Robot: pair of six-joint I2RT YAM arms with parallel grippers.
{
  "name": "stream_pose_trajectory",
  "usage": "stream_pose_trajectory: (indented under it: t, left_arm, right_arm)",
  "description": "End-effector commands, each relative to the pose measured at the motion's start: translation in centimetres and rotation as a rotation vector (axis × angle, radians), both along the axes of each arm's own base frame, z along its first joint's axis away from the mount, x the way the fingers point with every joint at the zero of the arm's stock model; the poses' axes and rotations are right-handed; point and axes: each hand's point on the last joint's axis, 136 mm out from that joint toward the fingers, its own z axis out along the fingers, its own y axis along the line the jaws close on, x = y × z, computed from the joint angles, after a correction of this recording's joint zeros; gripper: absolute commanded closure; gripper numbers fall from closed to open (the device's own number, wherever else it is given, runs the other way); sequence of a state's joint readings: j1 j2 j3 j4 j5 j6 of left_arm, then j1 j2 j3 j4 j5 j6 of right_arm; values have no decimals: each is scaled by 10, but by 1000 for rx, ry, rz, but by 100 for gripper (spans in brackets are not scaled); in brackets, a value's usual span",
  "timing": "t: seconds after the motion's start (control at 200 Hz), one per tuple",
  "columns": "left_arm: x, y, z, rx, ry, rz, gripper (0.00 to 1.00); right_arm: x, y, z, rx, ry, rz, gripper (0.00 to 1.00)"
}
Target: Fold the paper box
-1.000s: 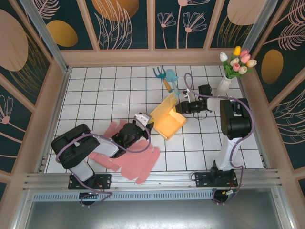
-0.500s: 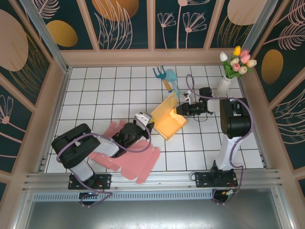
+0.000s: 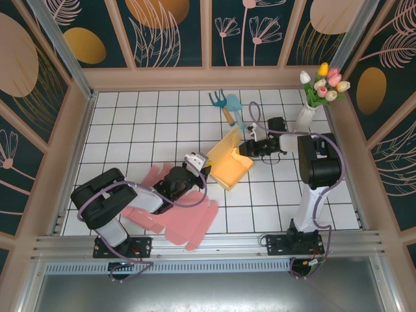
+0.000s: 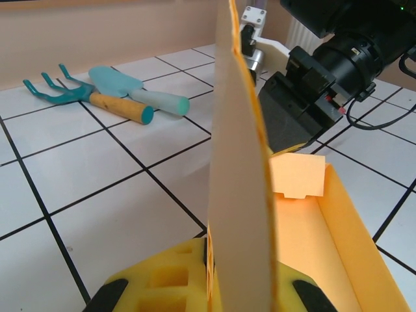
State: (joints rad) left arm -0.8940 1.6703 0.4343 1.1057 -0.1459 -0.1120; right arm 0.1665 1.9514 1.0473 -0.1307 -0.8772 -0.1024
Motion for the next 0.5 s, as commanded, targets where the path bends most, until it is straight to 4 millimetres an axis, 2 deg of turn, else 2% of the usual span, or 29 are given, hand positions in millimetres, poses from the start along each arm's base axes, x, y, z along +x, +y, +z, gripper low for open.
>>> stream_pose_trajectory:
  t: [0.0,0.145,0.26,0.495]
  left_arm:
    - [-3,7,-30,82,62,16,100]
    - [5,9,-29,88,66,60,100]
    - [8,10,-26,90,61,83,100]
    - [13,20,-22,90,56,144,100]
  right_arm:
    - [-29,-23,-68,-339,157,-56,83]
    - [-30,-19,-78,-566,57,-20,85]
    - [-31,-17,-82,-721,-44,11,91]
    - [-31,-20,-86,-892,-193,21,94]
